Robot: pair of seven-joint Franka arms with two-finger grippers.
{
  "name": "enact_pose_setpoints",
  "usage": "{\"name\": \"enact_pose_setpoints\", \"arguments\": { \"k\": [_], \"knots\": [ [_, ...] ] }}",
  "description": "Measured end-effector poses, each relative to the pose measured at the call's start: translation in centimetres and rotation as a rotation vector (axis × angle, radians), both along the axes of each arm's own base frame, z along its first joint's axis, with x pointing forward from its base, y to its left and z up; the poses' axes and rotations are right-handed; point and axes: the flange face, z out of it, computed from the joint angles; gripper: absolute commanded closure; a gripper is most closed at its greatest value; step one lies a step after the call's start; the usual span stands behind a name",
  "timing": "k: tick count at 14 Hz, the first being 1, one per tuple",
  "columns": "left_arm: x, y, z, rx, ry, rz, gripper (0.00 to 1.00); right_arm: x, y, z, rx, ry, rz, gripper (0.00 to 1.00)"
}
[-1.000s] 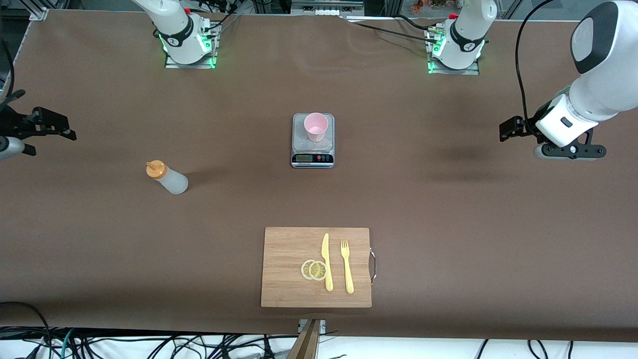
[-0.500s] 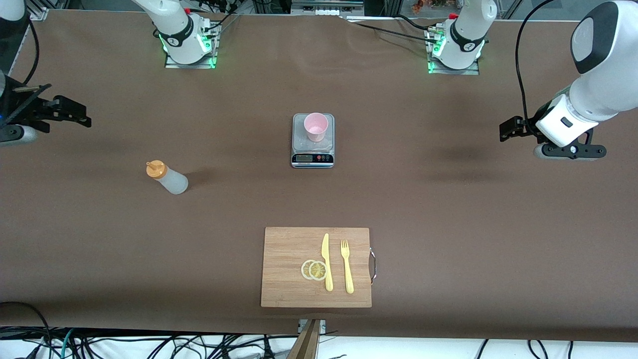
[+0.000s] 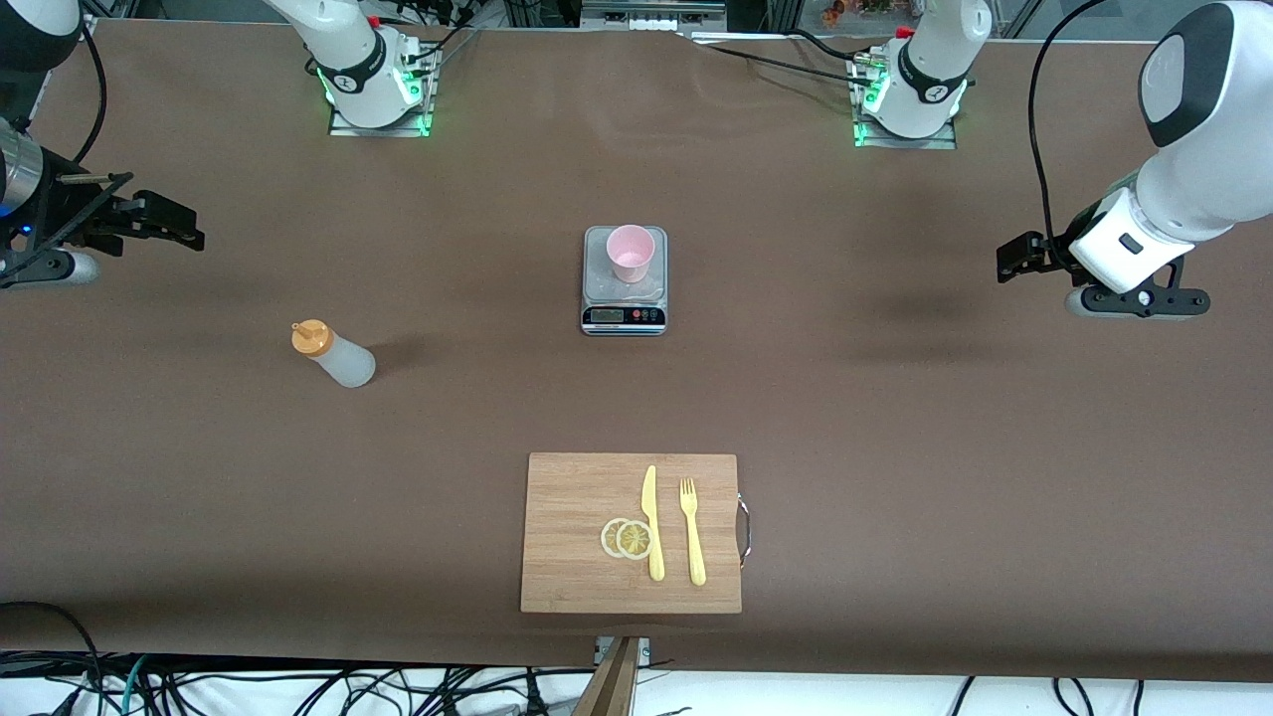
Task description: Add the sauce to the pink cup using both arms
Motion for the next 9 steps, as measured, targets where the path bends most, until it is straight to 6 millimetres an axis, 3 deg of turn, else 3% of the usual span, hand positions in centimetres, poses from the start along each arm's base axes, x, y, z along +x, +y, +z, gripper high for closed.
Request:
{"name": "enact_pose_setpoints", "arguments": {
  "k": [9],
  "knots": [
    [0.0, 0.0, 0.0, 0.0, 0.0, 0.0, 0.0, 0.5, -0.27, -1.22, -0.029, 0.025, 0.003, 0.0]
  ]
}}
